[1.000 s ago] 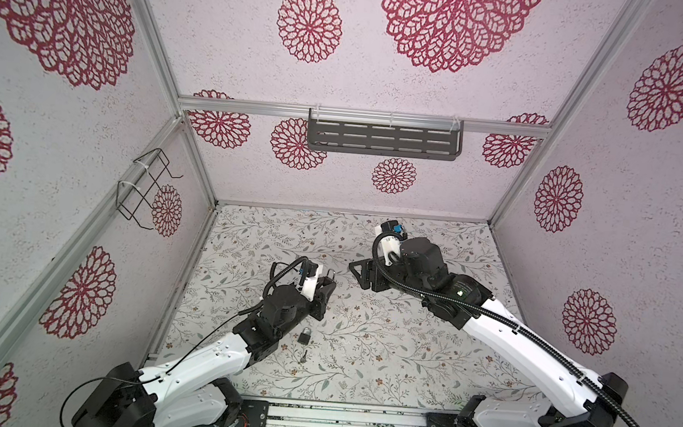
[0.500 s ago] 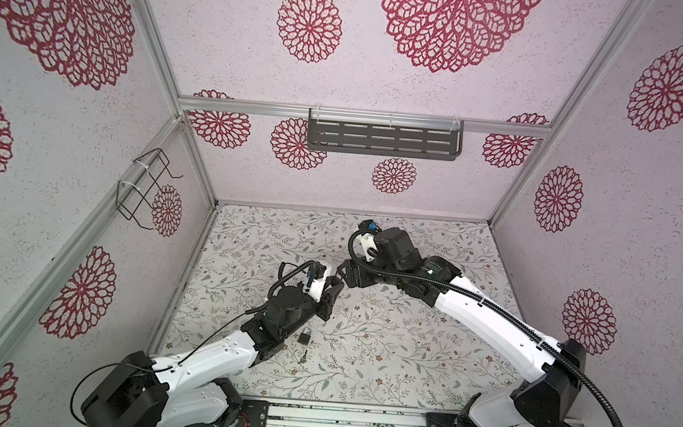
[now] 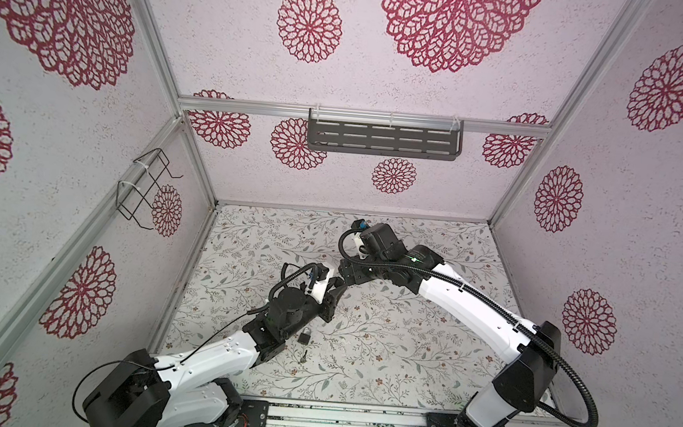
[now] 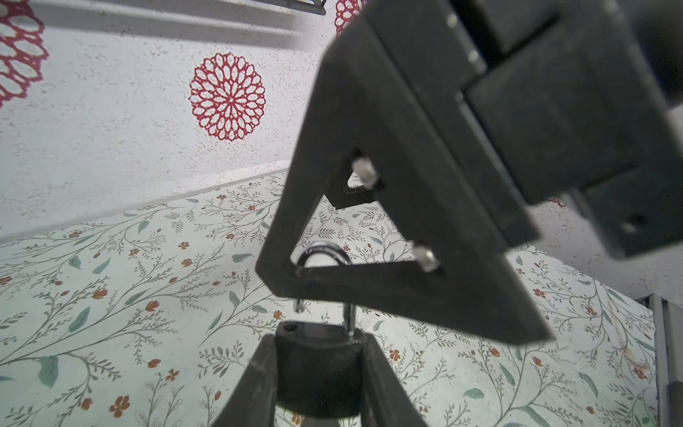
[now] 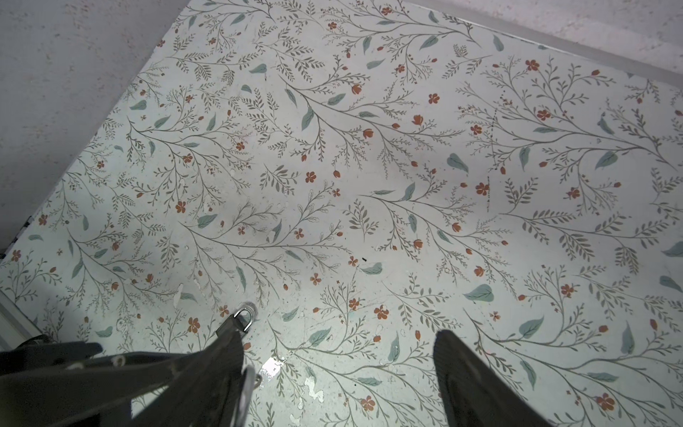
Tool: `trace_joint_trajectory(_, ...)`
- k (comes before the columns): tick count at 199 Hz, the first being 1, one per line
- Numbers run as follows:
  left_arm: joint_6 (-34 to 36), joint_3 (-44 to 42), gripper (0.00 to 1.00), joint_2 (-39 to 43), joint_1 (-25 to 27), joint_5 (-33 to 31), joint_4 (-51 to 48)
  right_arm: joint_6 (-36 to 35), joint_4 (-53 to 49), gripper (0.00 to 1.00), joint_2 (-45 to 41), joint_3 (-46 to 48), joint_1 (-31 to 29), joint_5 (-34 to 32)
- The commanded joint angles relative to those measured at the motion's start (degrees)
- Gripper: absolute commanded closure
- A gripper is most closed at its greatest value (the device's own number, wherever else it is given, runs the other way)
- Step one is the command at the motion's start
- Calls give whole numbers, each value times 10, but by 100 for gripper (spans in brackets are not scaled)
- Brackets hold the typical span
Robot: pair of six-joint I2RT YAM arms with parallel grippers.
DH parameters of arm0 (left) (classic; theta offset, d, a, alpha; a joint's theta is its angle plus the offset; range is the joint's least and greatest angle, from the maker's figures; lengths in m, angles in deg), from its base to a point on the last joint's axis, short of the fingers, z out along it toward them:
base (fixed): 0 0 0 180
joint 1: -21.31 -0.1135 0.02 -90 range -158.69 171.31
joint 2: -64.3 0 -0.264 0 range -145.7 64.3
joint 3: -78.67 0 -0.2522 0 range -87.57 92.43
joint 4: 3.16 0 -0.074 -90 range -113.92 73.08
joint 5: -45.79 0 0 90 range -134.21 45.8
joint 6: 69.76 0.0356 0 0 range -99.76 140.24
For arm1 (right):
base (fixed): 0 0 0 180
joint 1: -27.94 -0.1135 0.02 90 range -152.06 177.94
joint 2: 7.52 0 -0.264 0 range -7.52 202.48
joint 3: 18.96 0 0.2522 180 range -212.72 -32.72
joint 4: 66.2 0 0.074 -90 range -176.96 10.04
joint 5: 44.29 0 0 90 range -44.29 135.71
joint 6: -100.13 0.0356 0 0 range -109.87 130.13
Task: Unlock with the key
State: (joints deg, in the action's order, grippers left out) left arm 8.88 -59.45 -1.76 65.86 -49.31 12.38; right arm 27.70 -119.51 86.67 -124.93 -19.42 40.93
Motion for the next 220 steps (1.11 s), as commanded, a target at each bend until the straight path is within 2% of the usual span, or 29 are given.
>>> trace_joint_trajectory(1,25,-4,100,3,2,-1,42,-17,-35,16,-4,-22,8,-29)
trace_joint_trajectory(156,30,-5,100,2,2,-7,54,-34,-51,15,-1,-38,40,-2)
trace_joint_trajectory(220,24,-5,100,-12,3,-20,72,-35,-35,15,-36,-2,42,22)
